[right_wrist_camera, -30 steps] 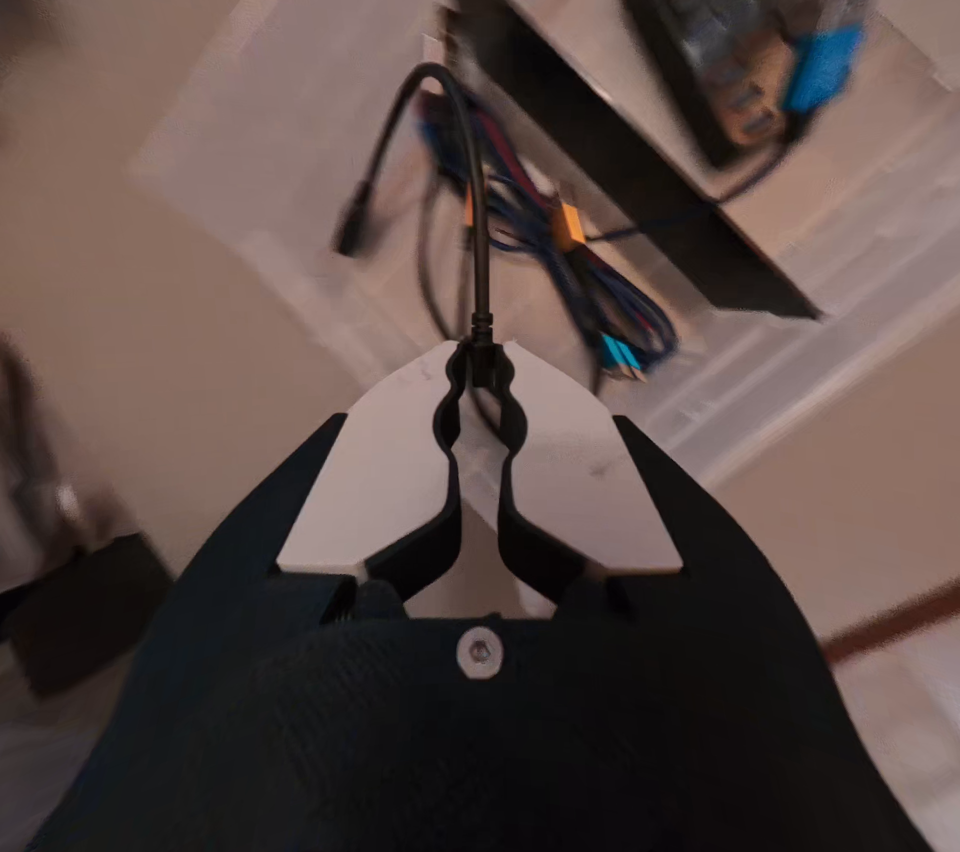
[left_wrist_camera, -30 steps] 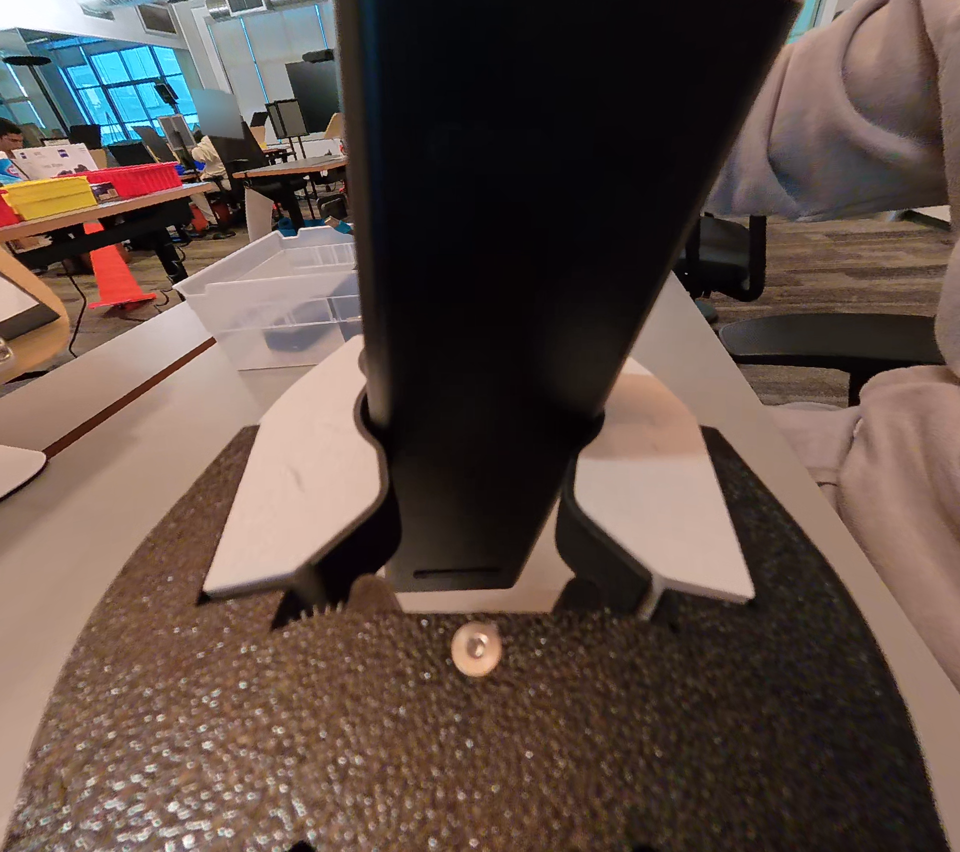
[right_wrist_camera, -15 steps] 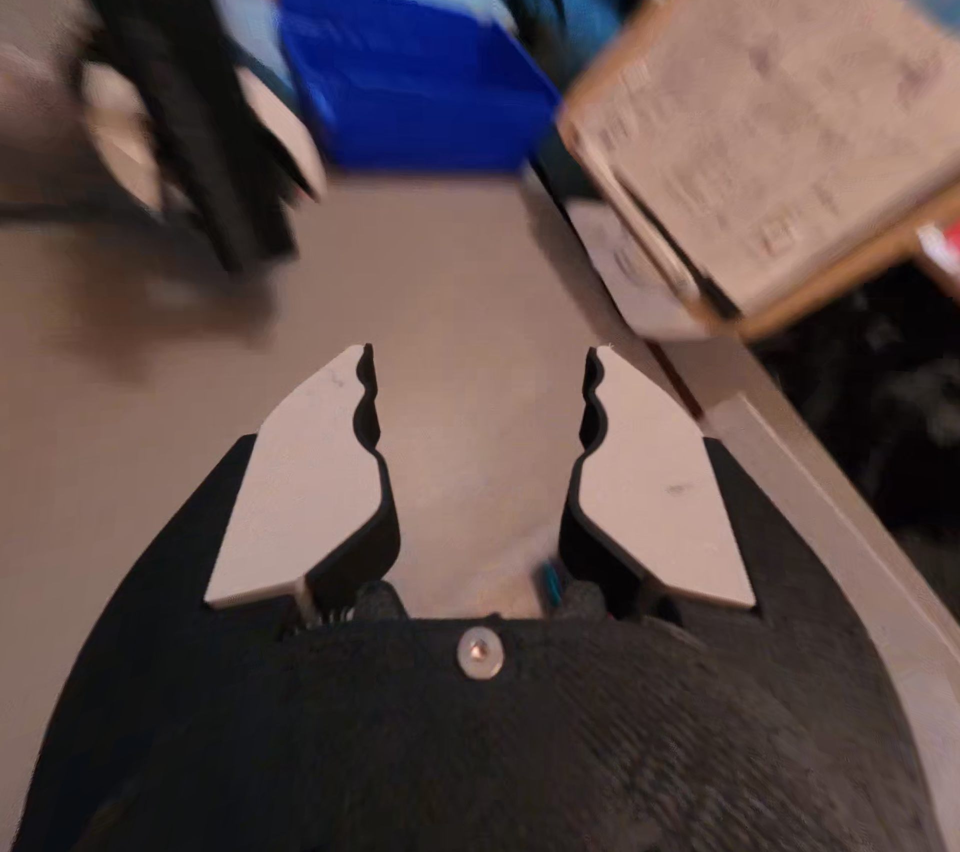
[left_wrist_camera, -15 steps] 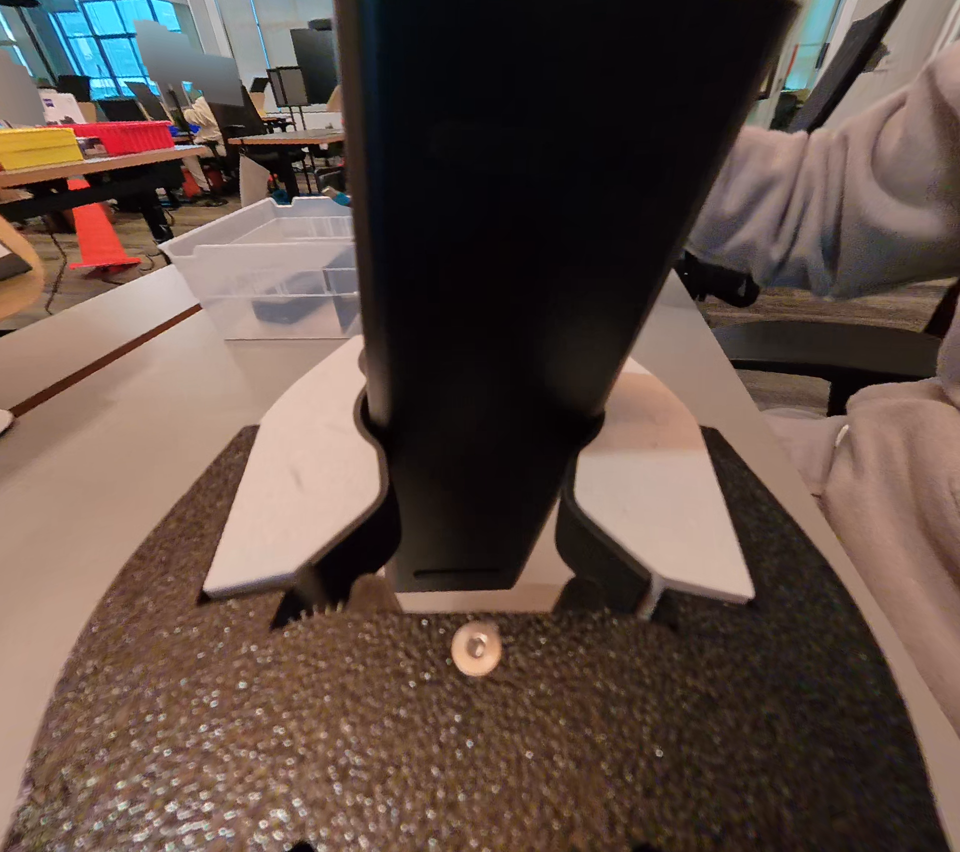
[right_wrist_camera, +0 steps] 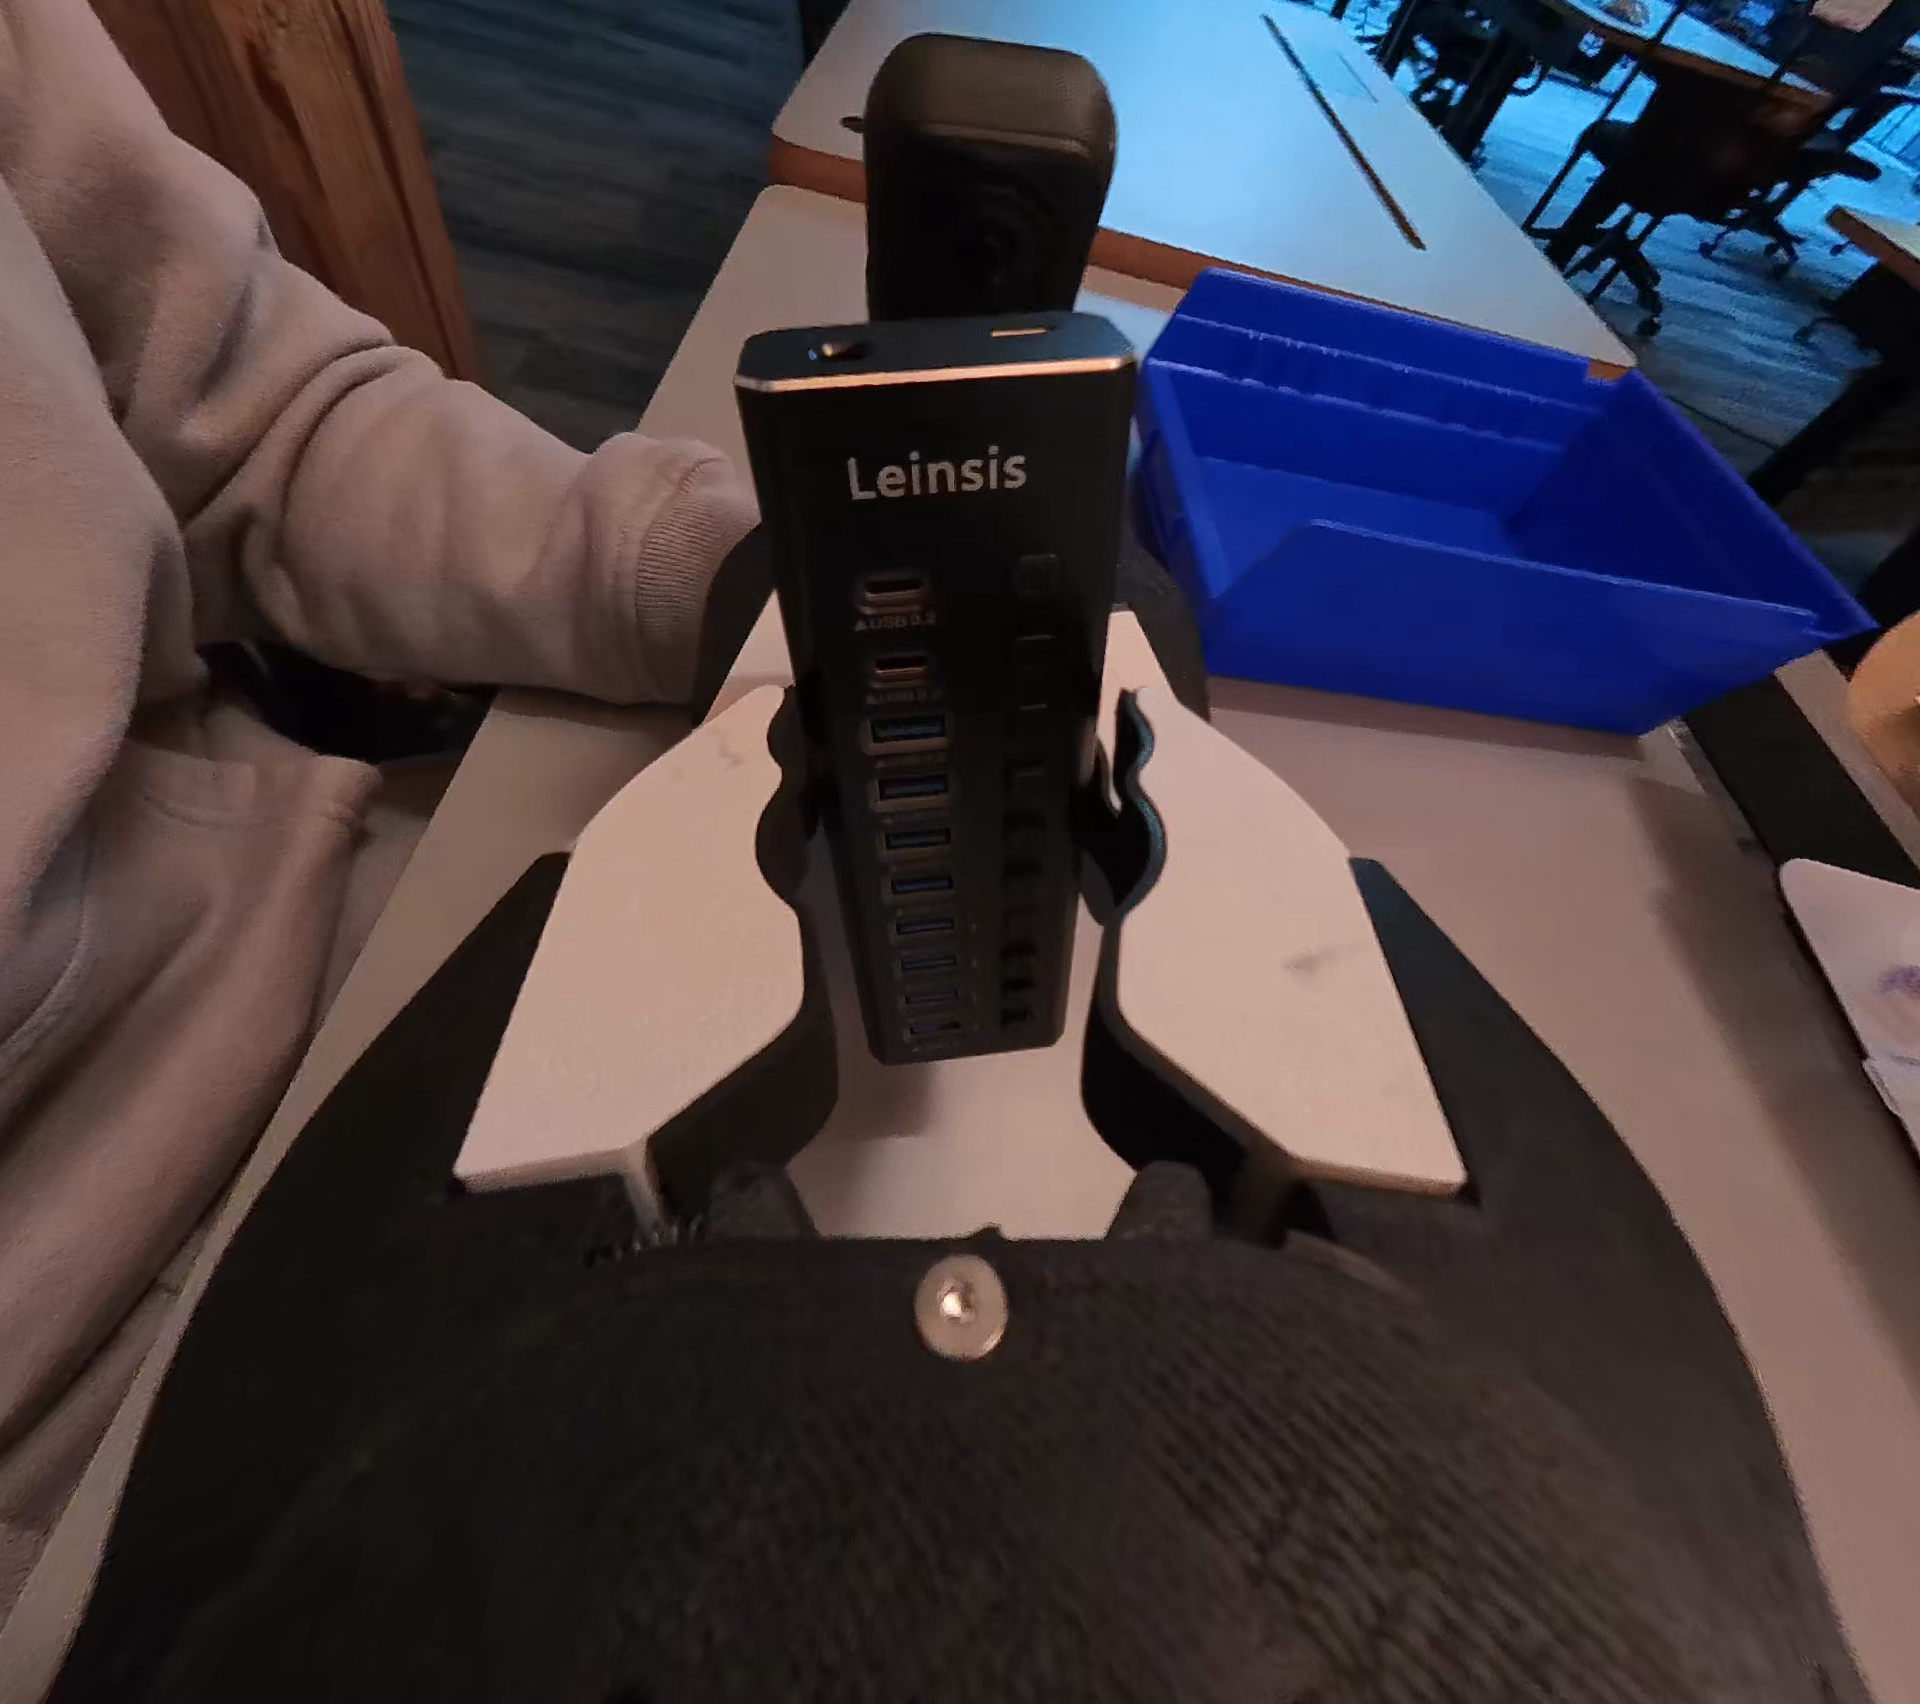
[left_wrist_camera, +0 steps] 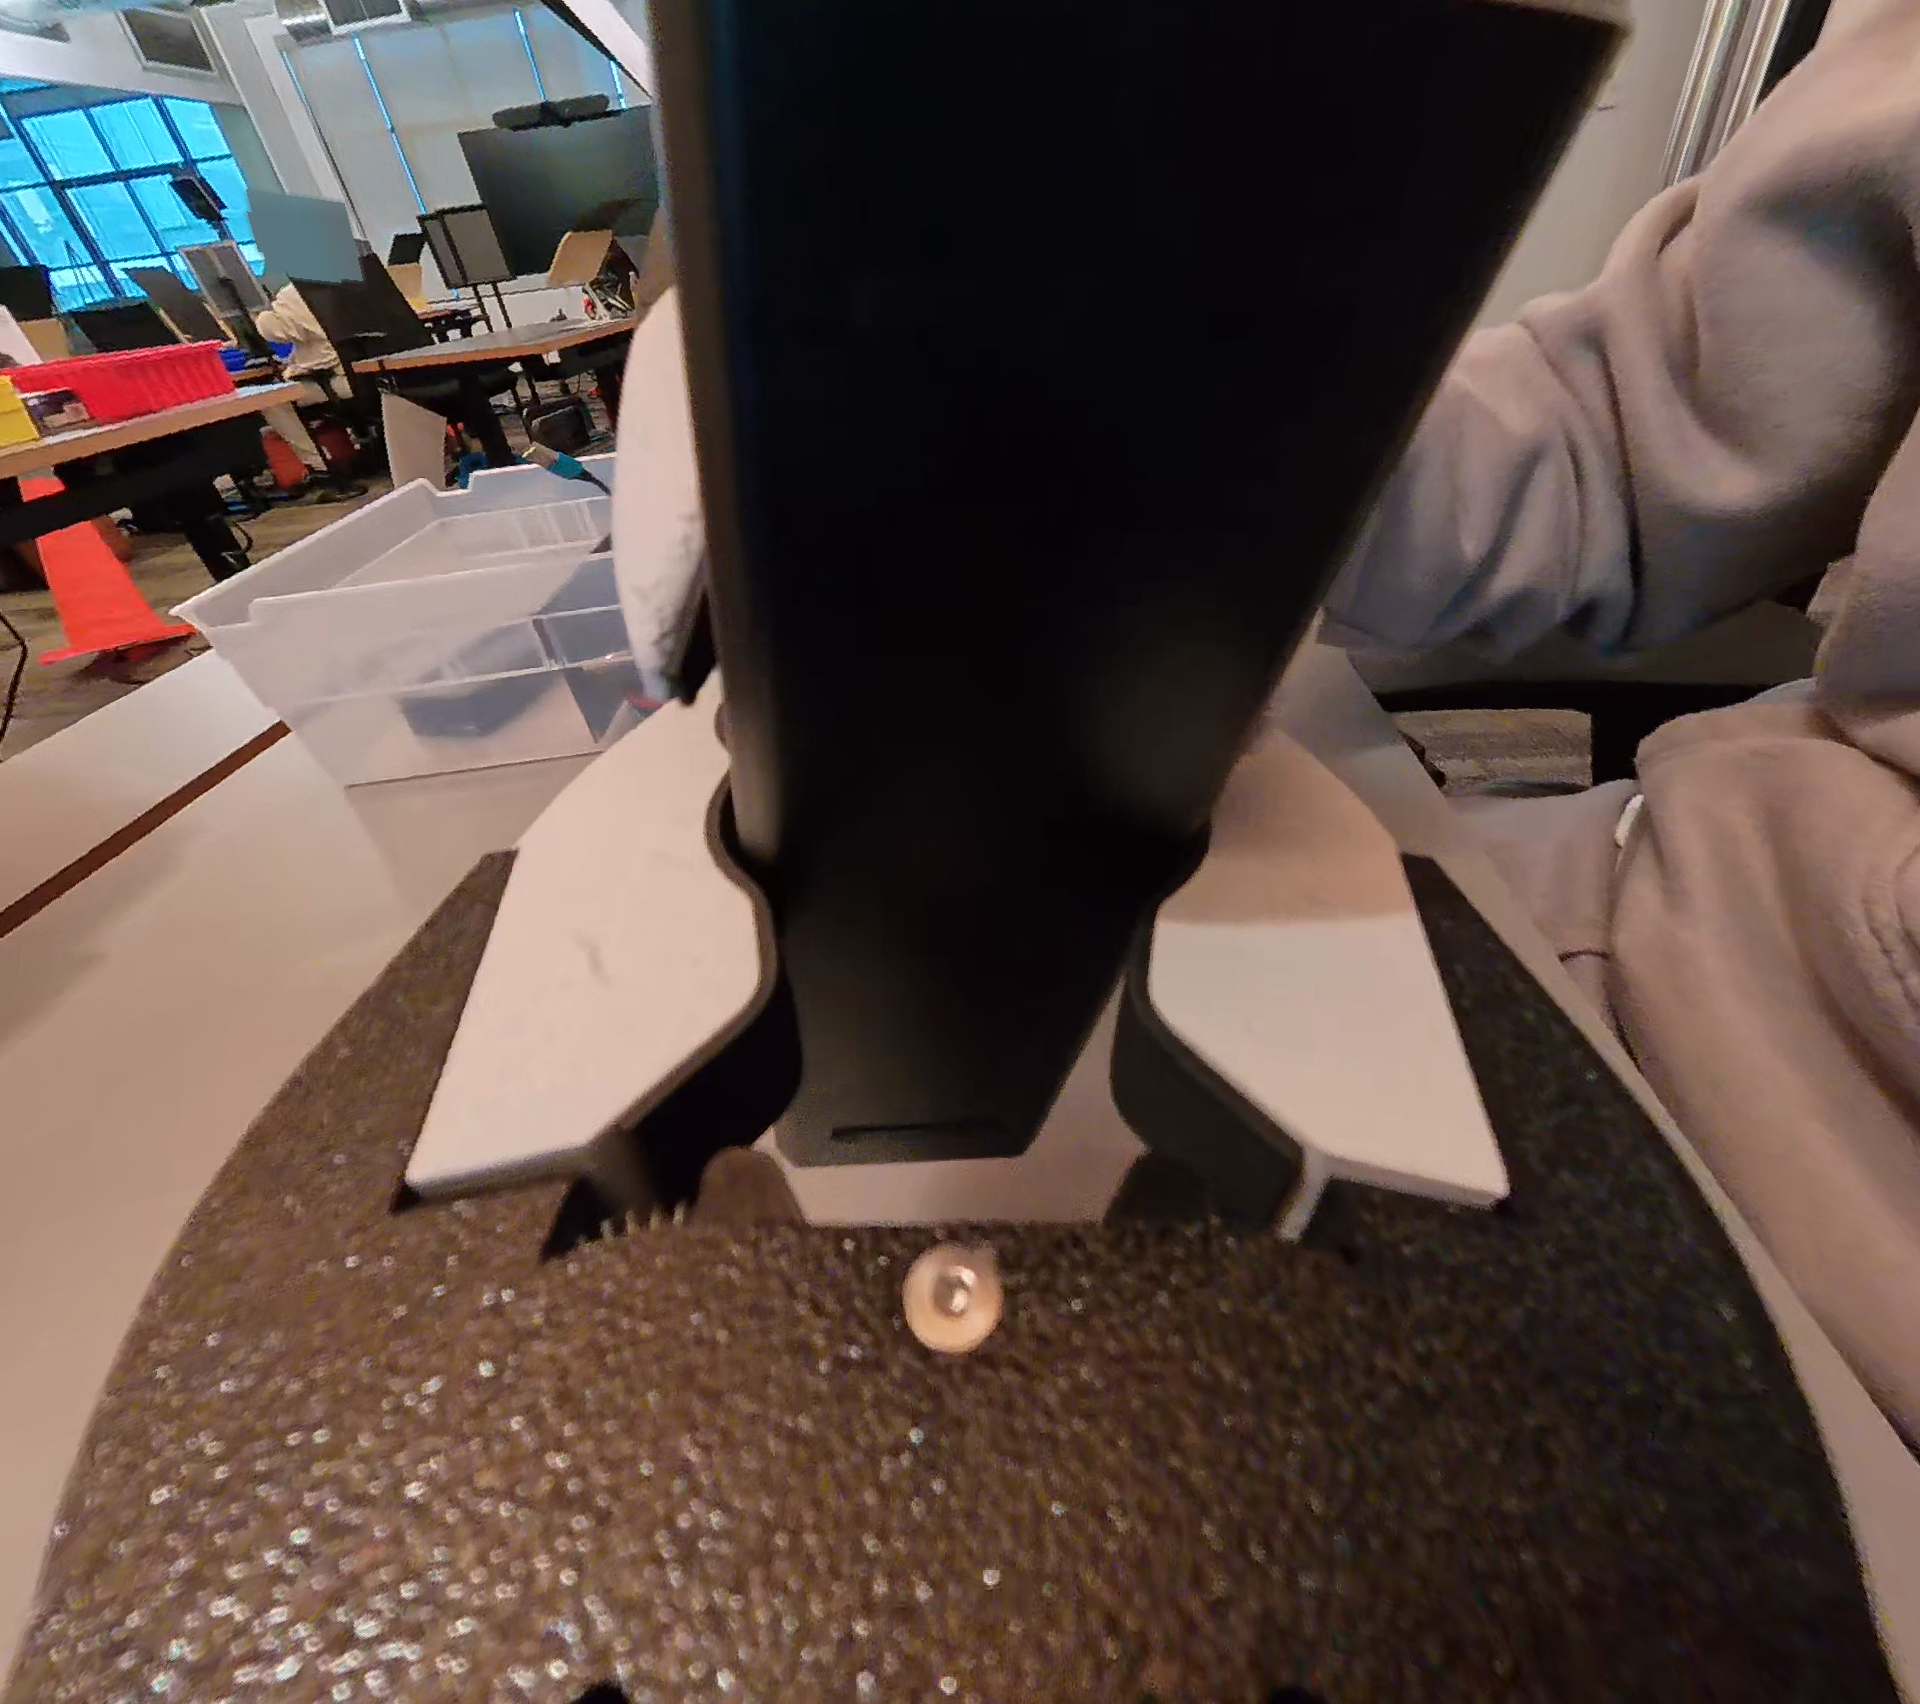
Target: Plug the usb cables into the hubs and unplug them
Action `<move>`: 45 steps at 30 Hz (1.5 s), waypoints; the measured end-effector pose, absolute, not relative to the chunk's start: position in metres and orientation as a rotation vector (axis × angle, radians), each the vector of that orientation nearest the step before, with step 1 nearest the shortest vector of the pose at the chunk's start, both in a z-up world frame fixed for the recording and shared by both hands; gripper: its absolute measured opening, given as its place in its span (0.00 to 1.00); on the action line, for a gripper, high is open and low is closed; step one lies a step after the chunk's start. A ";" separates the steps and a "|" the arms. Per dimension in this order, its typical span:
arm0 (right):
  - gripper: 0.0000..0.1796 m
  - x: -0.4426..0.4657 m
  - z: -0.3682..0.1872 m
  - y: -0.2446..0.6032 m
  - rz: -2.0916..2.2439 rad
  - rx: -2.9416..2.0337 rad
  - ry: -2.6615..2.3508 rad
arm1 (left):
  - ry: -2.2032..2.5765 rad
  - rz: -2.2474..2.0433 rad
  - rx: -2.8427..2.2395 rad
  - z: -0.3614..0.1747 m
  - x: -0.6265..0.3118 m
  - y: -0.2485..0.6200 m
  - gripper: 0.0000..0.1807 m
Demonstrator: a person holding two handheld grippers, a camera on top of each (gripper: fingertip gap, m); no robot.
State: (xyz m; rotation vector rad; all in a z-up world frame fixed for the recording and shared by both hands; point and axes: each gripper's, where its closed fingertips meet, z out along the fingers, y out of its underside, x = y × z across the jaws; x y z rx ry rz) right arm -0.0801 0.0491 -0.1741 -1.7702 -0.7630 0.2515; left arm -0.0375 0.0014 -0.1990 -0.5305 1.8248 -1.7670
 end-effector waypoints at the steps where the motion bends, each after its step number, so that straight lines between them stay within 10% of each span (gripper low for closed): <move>1: 0.30 -0.083 -0.176 0.048 0.272 -1.775 -0.779 | 1.832 -1.768 -0.519 -0.200 -0.039 0.000 0.41; 18: 0.31 -0.055 -0.170 0.044 -0.034 -1.876 -0.811 | 1.662 -1.654 -0.580 -0.192 -0.024 0.021 0.47; 28: 0.31 0.184 -0.091 -0.044 -0.861 -2.181 -0.629 | 1.488 -1.650 -0.728 -0.181 -0.019 0.064 0.48; 45: 0.31 0.327 -0.243 -0.009 -0.407 -2.728 -0.669 | 1.533 -1.660 -0.759 -0.190 -0.015 0.061 0.44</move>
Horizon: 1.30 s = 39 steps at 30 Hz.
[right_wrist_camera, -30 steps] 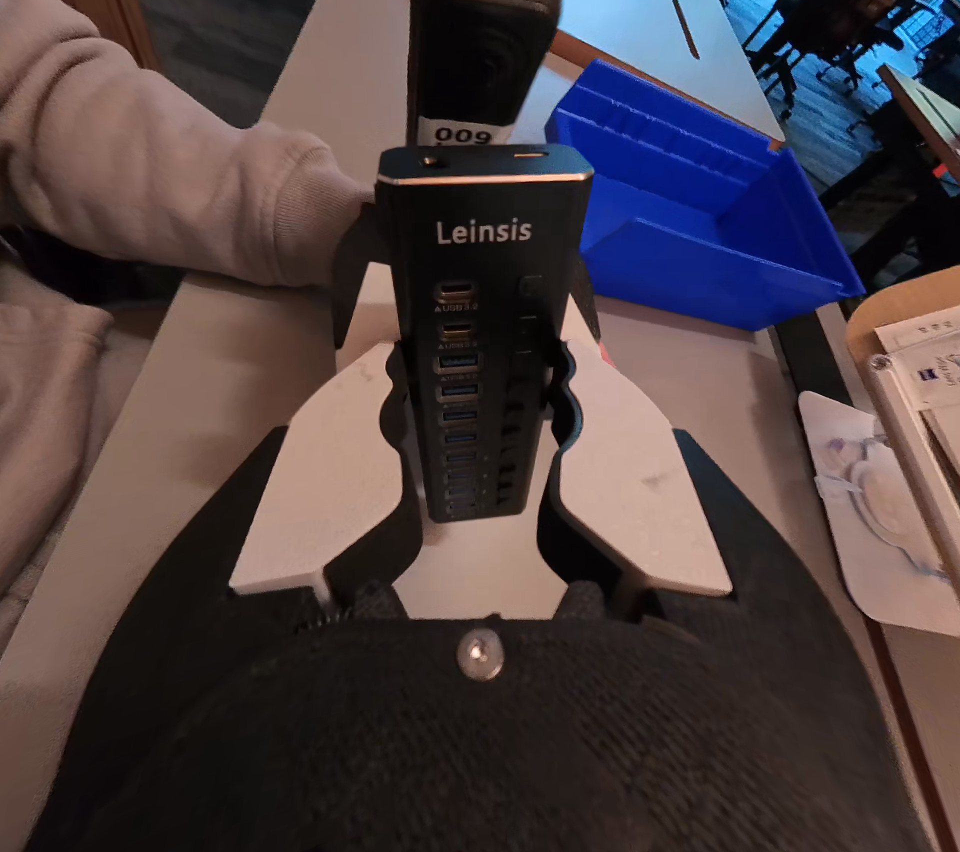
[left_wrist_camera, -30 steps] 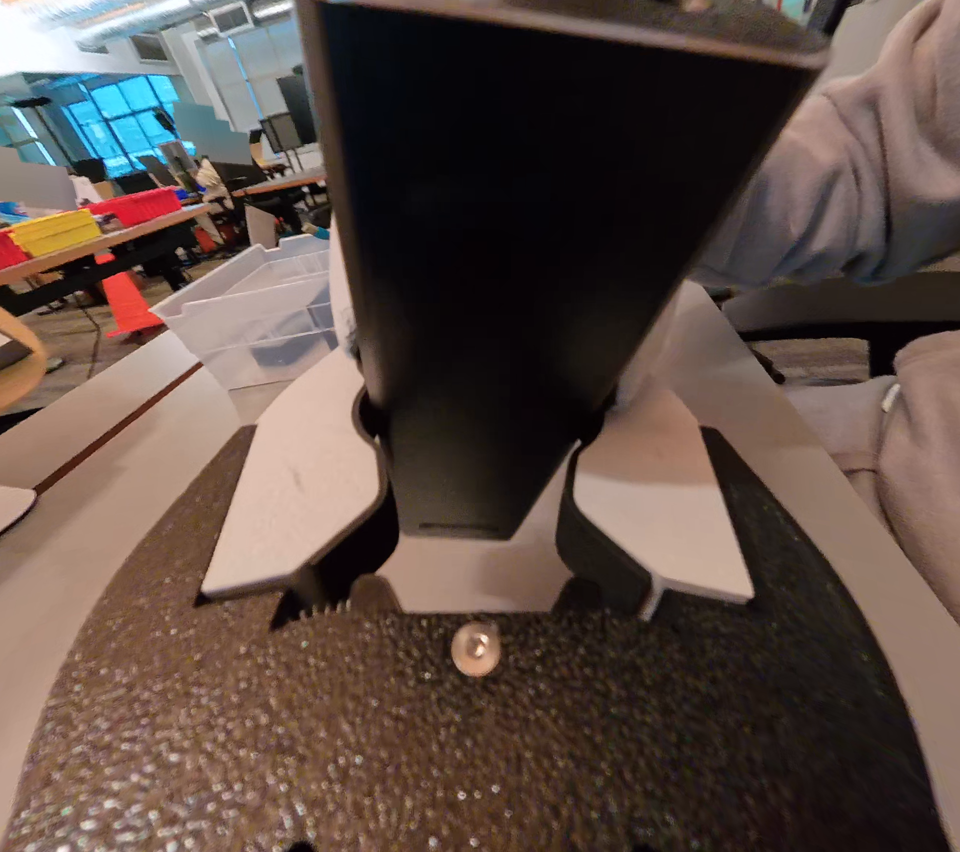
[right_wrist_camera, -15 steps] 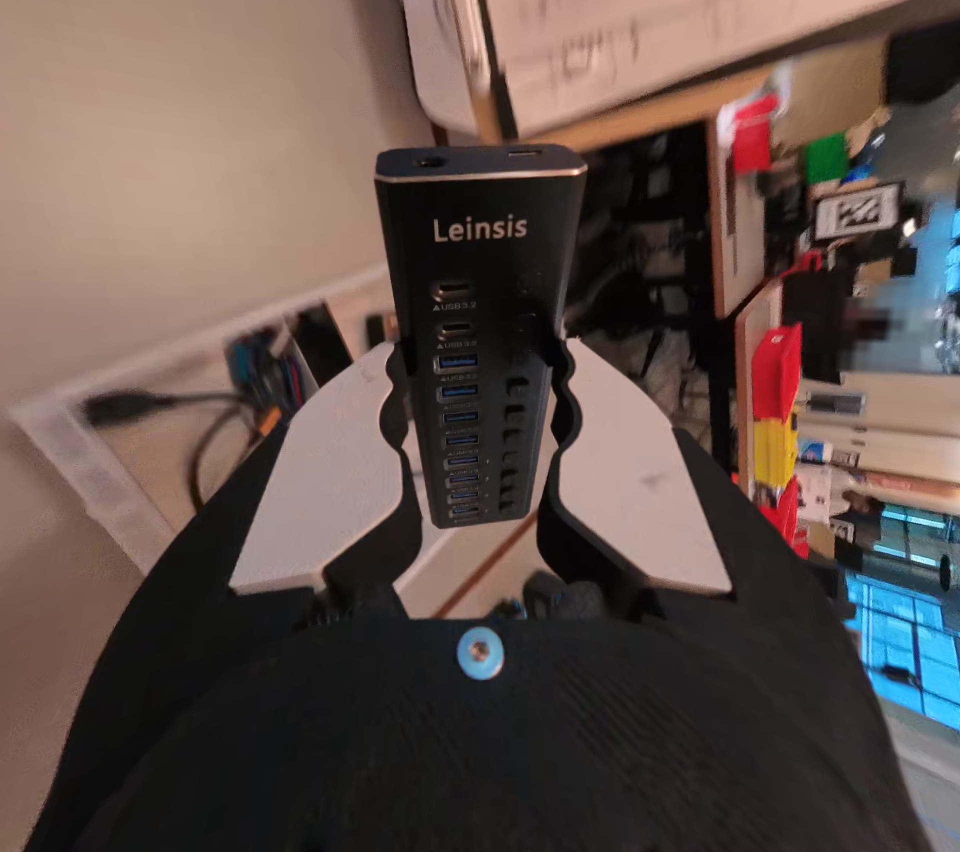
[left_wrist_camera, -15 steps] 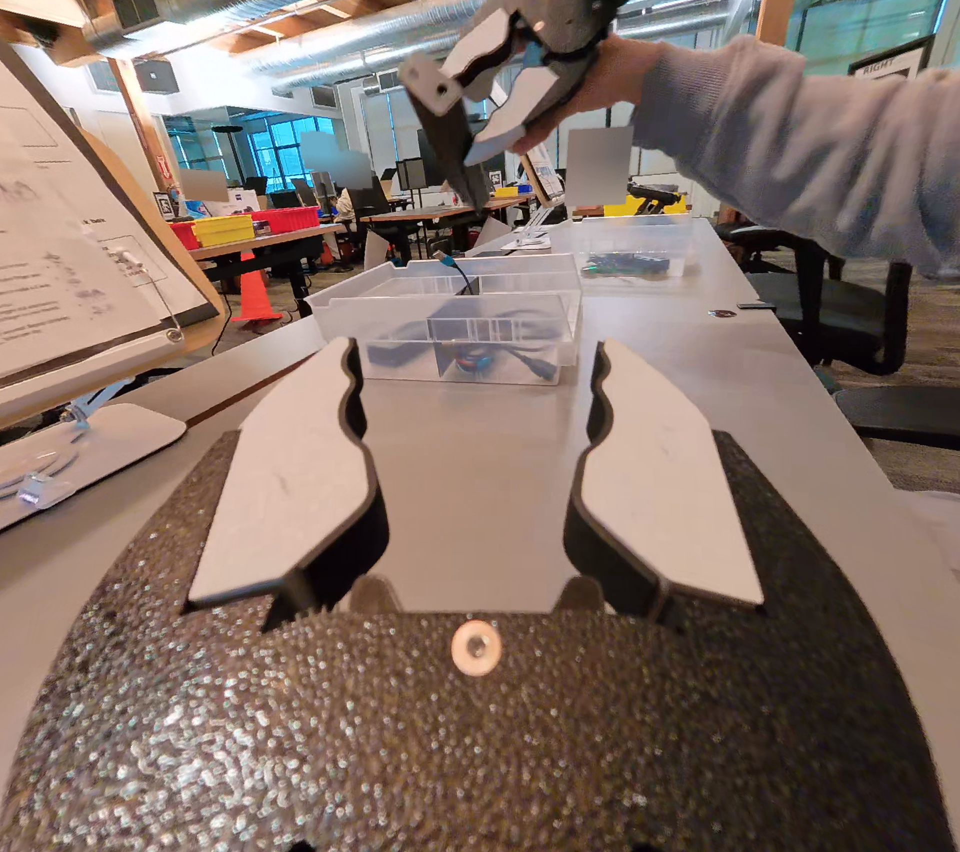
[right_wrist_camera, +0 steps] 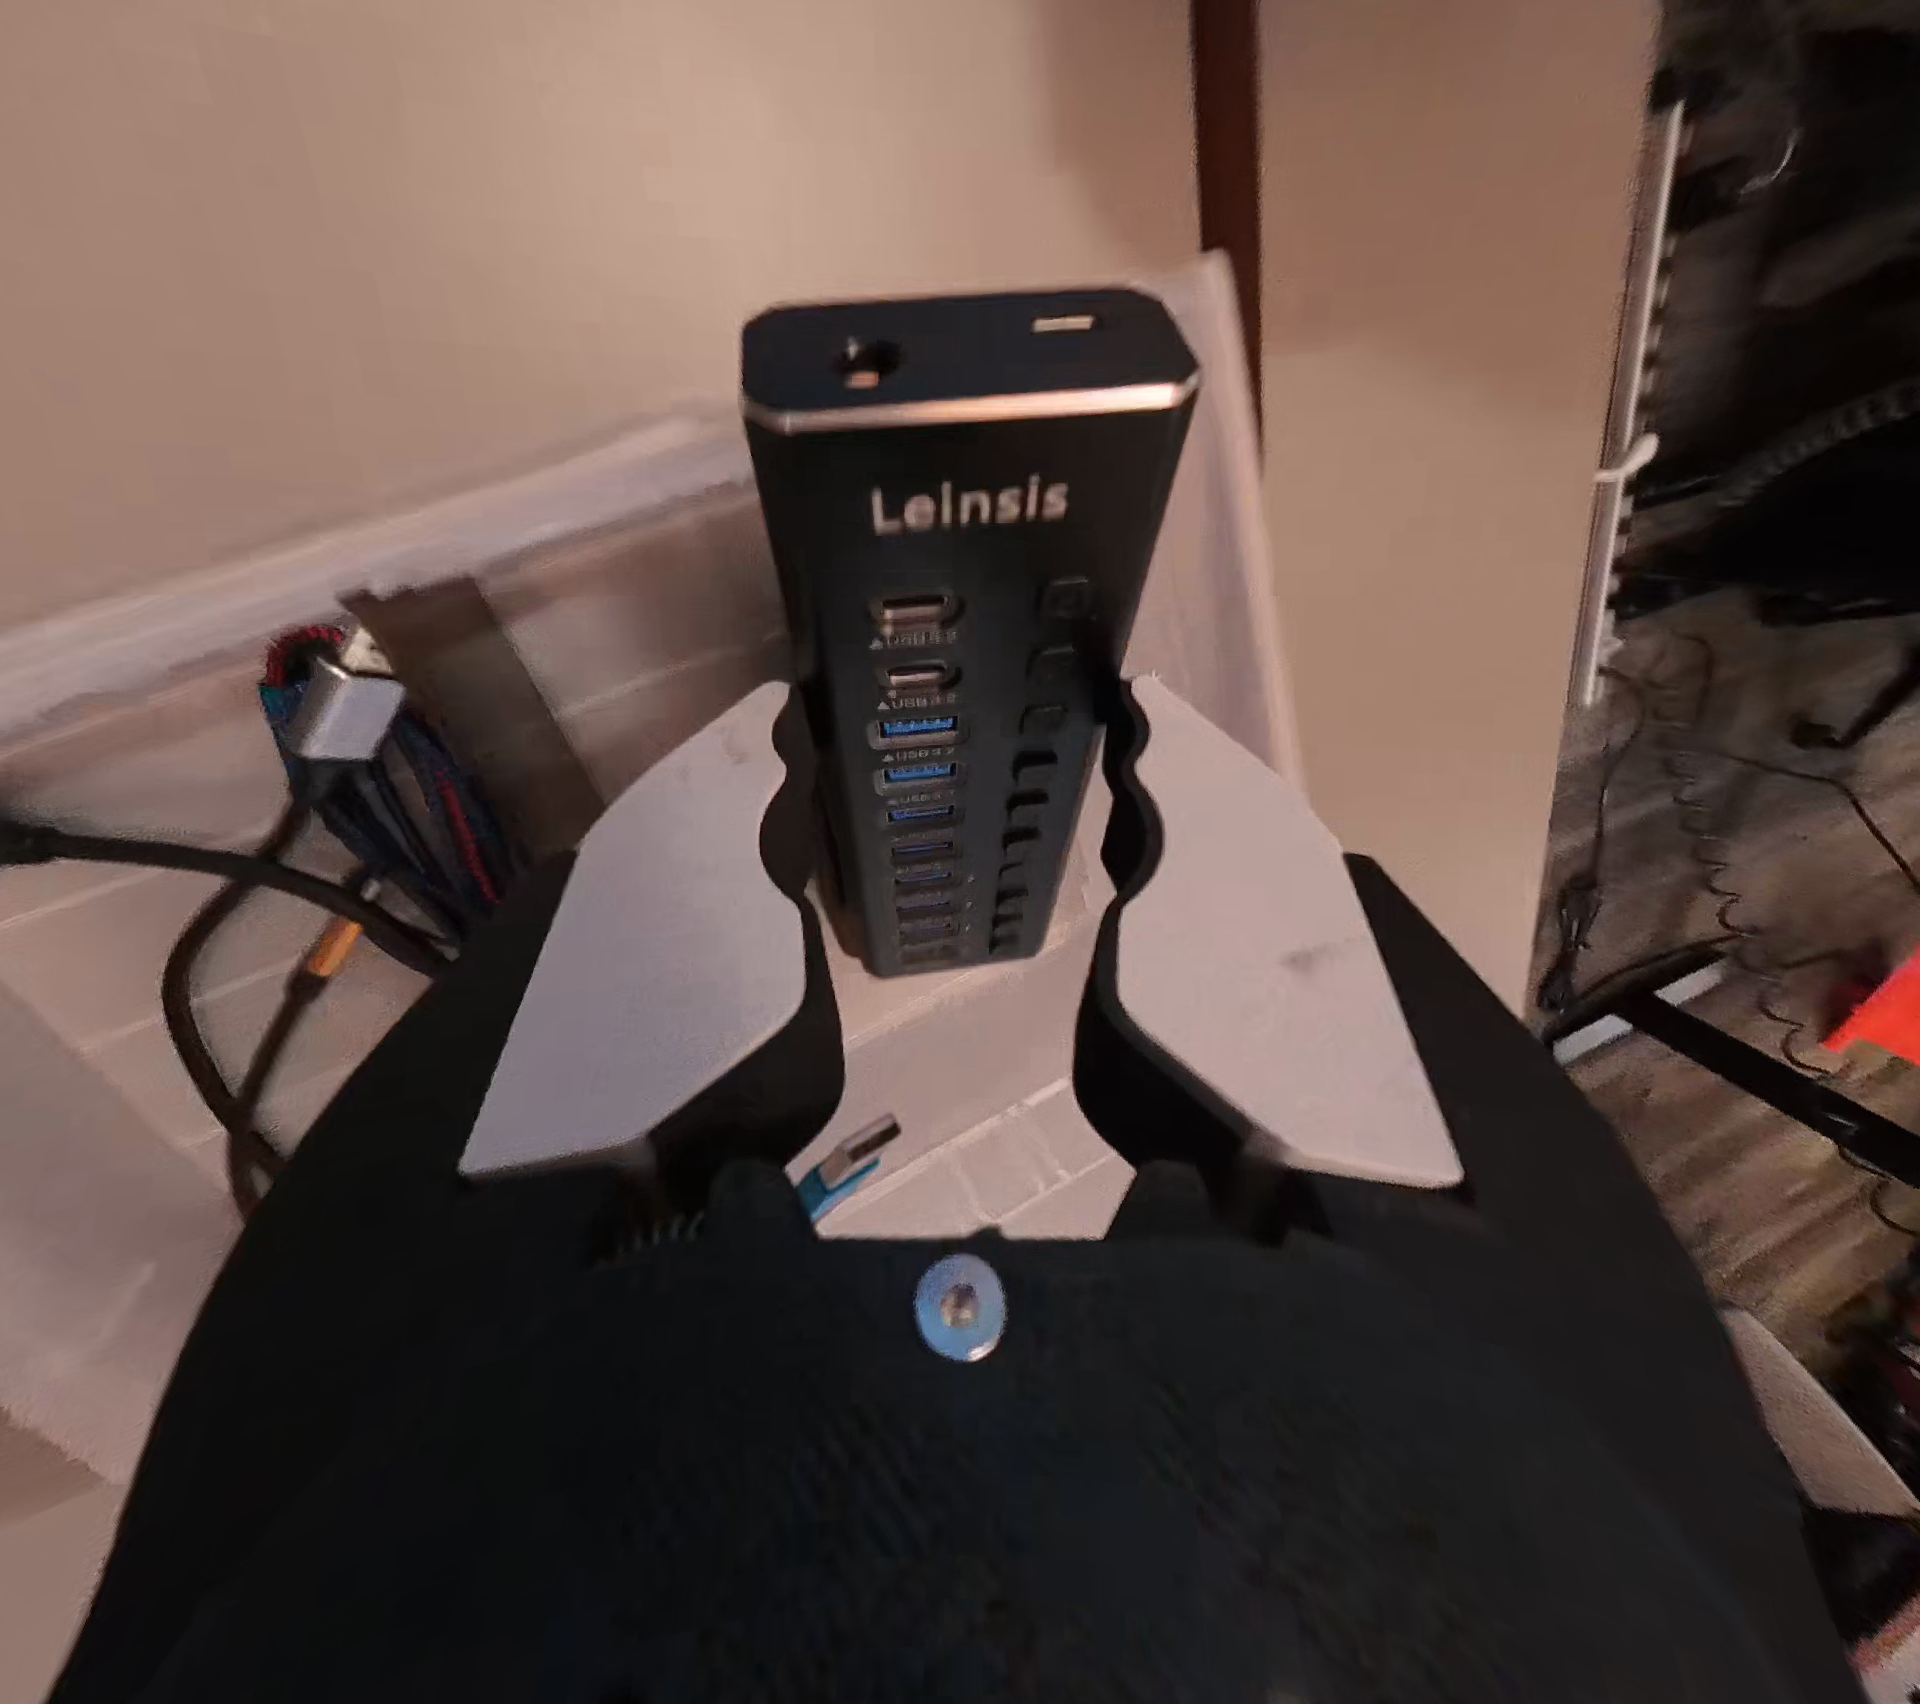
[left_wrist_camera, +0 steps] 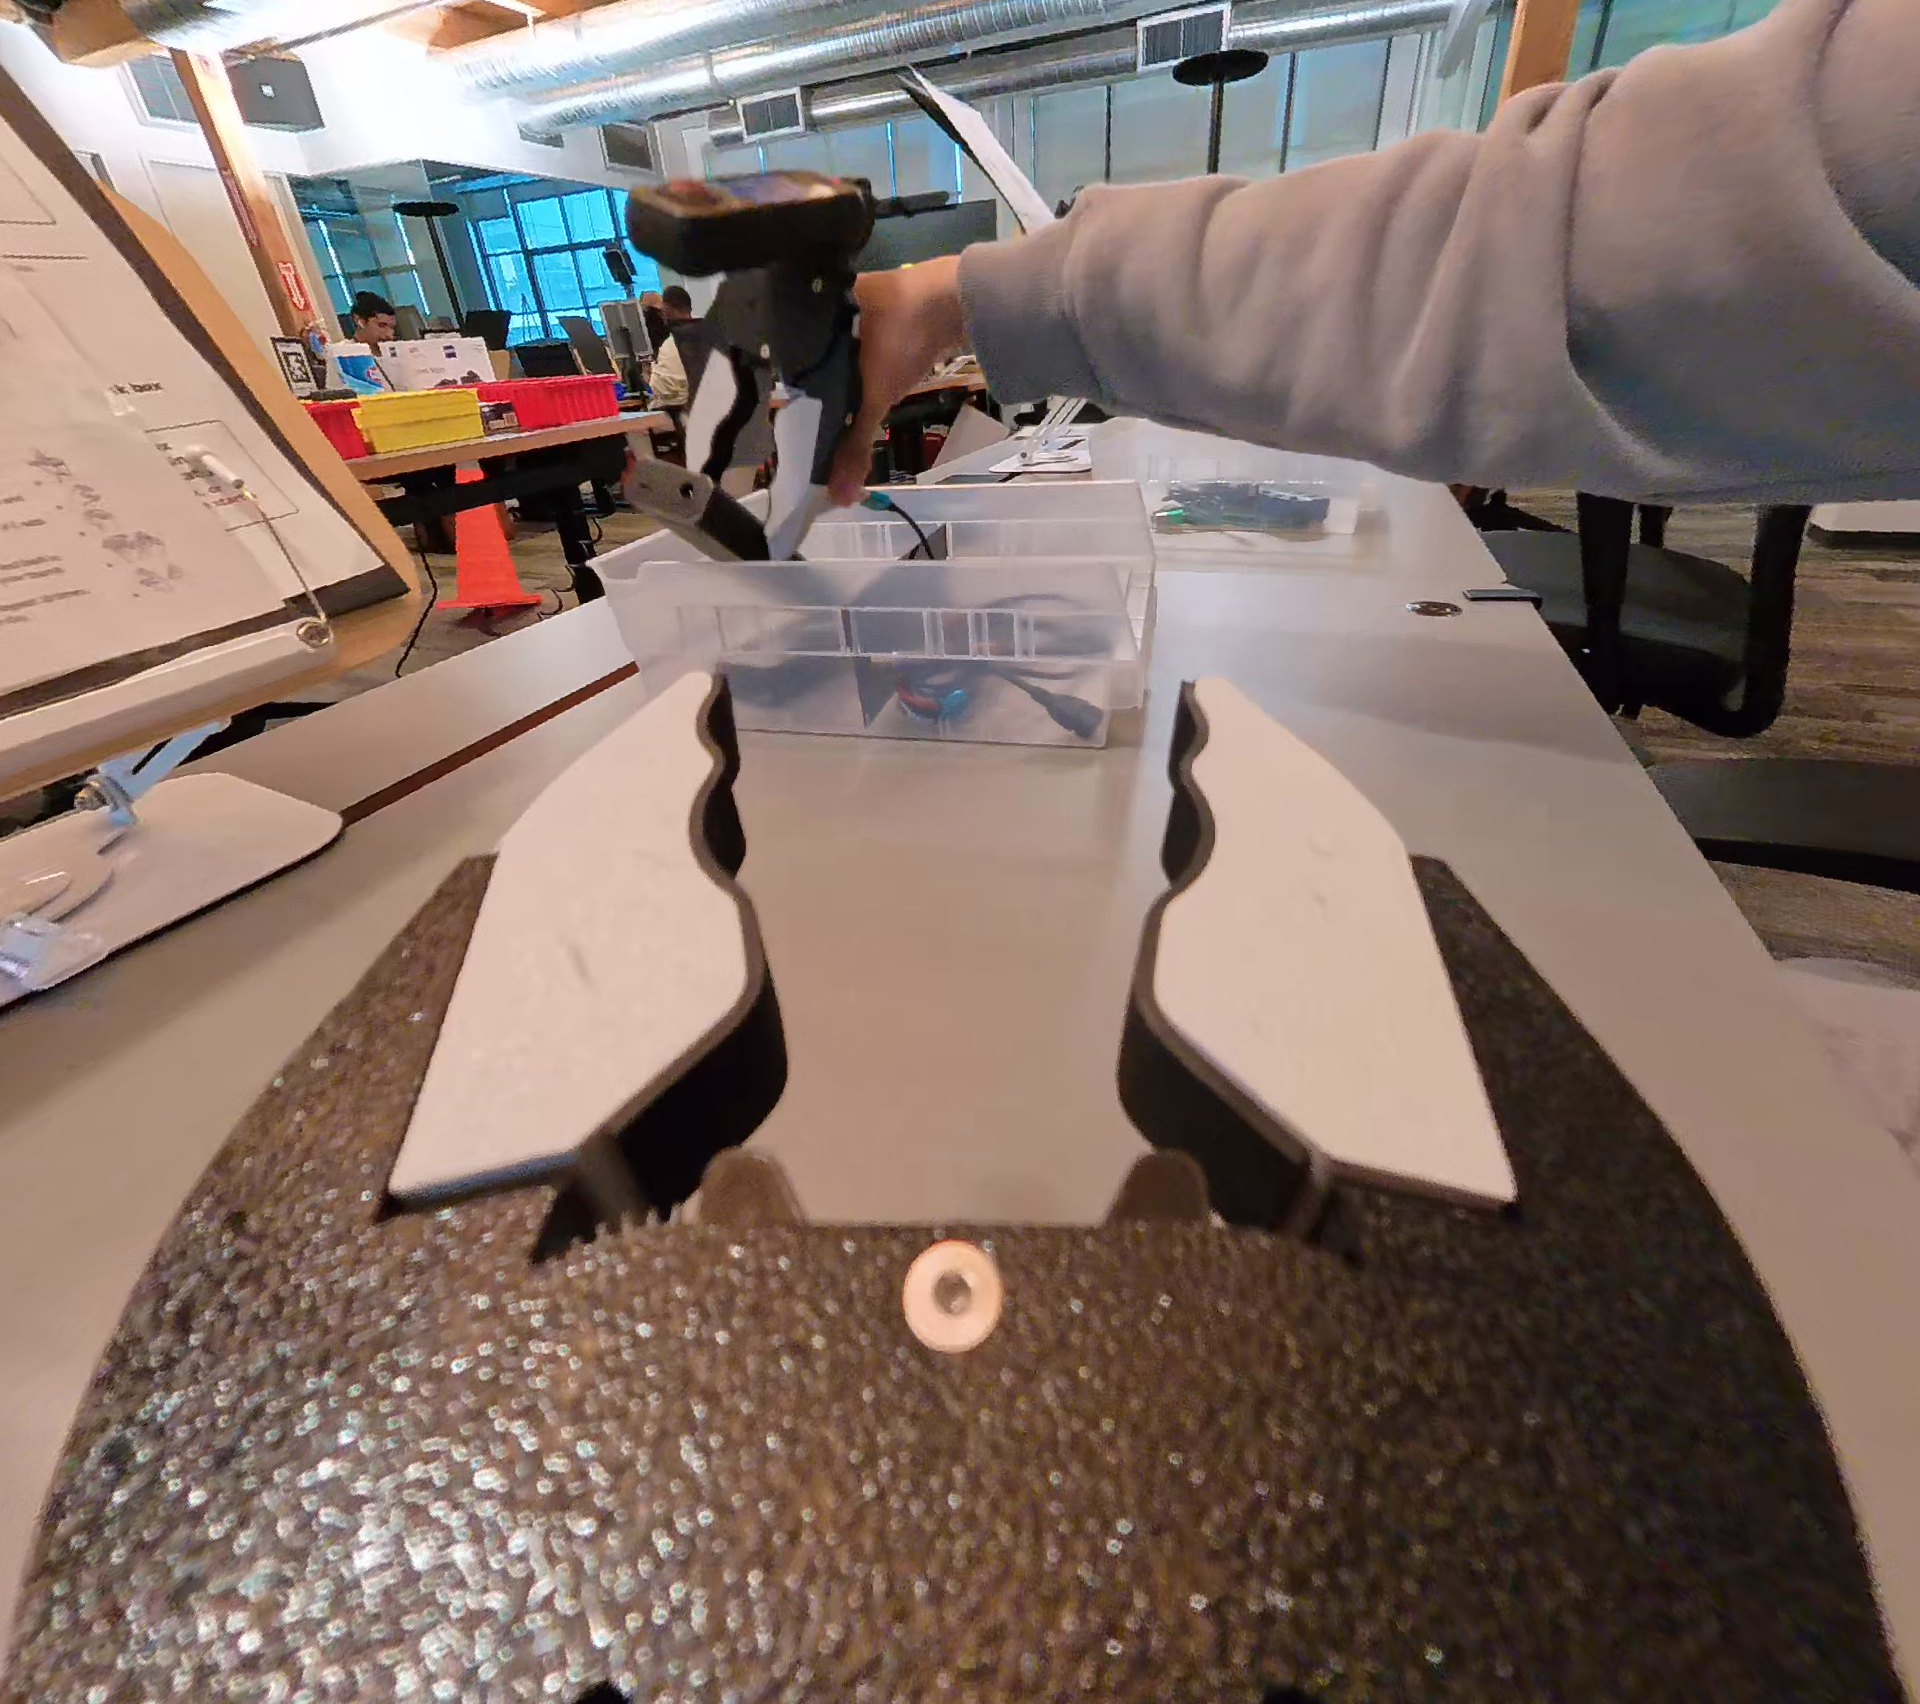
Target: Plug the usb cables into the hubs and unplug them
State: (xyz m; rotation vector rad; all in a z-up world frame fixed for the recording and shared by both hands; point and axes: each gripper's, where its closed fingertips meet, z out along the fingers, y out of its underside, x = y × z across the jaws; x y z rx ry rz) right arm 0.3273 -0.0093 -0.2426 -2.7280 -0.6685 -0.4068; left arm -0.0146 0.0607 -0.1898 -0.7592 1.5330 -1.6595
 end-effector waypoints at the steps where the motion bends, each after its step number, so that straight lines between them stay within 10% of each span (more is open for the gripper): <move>1: 0.31 0.332 -0.249 -0.015 -0.425 -2.766 -0.683 | 1.533 -1.659 -0.763 -0.191 -0.016 0.062 0.44; 25: 0.26 0.347 -0.261 -0.038 -0.595 -2.746 -0.397 | 1.549 -1.623 -0.801 -0.202 -0.015 0.064 0.45; 39: 0.53 0.244 -0.192 -0.185 -0.621 -1.903 0.503 | 1.529 -1.433 -1.214 -0.222 0.080 -0.020 0.51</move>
